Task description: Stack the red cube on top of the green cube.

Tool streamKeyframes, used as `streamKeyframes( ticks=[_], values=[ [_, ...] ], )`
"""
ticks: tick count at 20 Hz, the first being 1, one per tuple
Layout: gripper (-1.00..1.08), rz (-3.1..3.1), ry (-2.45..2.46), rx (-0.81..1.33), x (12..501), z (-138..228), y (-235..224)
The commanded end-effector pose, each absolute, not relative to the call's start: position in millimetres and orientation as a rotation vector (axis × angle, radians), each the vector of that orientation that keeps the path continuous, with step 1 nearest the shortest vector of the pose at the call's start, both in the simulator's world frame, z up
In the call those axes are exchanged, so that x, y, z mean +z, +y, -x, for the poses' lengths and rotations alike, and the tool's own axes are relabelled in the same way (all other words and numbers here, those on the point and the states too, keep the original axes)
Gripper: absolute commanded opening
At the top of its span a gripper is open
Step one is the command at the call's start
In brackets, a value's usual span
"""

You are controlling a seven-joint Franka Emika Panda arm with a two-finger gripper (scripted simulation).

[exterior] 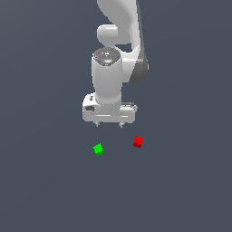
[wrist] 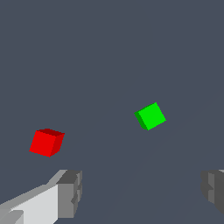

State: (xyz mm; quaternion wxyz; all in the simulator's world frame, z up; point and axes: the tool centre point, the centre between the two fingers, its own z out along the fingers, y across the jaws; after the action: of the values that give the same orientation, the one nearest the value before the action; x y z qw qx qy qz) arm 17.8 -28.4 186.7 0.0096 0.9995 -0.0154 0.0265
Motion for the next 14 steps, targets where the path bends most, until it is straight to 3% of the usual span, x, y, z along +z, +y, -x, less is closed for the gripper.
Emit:
streamKeyframes(
  ticks=[1, 14],
  values=[
    [1.0, -3.121, -0.048, 0.083, 187, -18, -28],
    [1.0, -3.122, -0.144, 0.065, 161, -13, 3]
  ],
)
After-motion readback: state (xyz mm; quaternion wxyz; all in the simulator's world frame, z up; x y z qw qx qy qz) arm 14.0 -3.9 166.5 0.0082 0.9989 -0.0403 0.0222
